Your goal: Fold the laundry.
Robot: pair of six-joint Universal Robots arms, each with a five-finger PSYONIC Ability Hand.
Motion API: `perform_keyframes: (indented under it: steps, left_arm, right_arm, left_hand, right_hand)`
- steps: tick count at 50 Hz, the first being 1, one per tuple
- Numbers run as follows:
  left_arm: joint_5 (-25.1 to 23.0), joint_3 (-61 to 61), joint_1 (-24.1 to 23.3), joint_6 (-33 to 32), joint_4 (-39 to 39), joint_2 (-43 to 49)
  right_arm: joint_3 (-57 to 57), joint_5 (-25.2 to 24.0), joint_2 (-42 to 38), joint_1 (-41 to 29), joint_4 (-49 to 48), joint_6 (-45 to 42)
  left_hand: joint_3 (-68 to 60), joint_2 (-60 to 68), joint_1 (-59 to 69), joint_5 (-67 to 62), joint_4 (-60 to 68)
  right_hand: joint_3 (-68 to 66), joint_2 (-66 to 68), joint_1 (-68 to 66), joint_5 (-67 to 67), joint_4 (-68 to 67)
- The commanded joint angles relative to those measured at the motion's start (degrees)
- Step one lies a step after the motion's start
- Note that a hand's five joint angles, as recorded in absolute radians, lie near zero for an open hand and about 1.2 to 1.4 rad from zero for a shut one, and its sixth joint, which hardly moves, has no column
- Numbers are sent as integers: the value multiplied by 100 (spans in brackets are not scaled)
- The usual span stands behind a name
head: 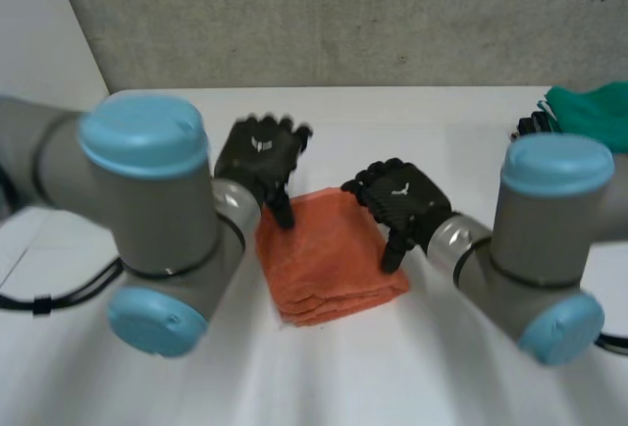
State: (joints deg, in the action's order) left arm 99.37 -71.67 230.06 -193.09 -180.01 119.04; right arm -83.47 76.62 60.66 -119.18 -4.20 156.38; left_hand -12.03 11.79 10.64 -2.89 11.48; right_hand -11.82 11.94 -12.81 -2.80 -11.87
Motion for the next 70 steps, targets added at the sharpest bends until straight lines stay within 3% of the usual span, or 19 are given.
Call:
perform_keyframes:
  steps: [1,5,8,21,34,39,40,43,51,61,70]
  left_arm:
    - [-1679,469,285,-62,115,-259]
    - [-2639,610,382,-62,369,-259]
    - [-2966,689,496,-54,493,-206]
    - [-2897,646,496,-54,476,-180]
    - [-2897,619,505,-54,476,-171]
    - [-2906,619,514,-54,476,-189]
    - [-2906,619,514,-54,476,-189]
    - [-2897,628,523,-62,476,-224]
    - [-2836,672,645,-62,476,-338]
    - [-2721,778,953,-27,397,-742]
    - [-2712,707,927,-18,353,-769]
  right_arm:
    - [-1610,28,464,-492,-1469,-274]
    - [-1971,19,359,-562,-1882,-441]
    - [-1989,19,34,-571,-2111,-608]
    - [-1814,10,-590,-536,-3218,-934]
    - [-1339,-25,-819,-536,-3280,-925]
    - [-1155,-69,-942,-527,-3307,-925]
    - [-1059,-69,-968,-527,-3307,-890]
    - [-909,-60,-995,-510,-3324,-846]
    - [-197,28,-793,-413,-3324,-662]
    - [778,19,16,895,-3456,278]
    - [1517,-7,-168,2556,-4045,771]
  left_hand:
    - [97,-74,41,184,-42]
    - [97,-74,41,184,-42]
    - [97,-74,41,184,-42]
    - [47,-23,92,133,8]
    - [30,-6,109,116,25]
    - [30,-6,109,116,25]
    - [30,-6,109,116,25]
    - [30,-6,109,116,25]
    - [30,-6,109,116,25]
    - [30,-6,109,116,25]
    - [30,-6,109,116,25]
  right_hand:
    - [182,-194,281,280,187]
    - [182,-194,281,280,187]
    - [182,-194,281,280,187]
    - [57,-69,156,155,61]
    - [-632,620,-533,-535,-628]
    - [-3217,3205,-3118,-3120,-3213]
    - [-4556,4544,-4457,-4458,-4552]
    - [-6812,6800,-6713,-6714,-6808]
    - [-6818,6806,-6719,-6720,-6813]
    - [-6818,6806,-6719,-6720,-6813]
    - [-6818,6806,-6719,-6720,-6813]
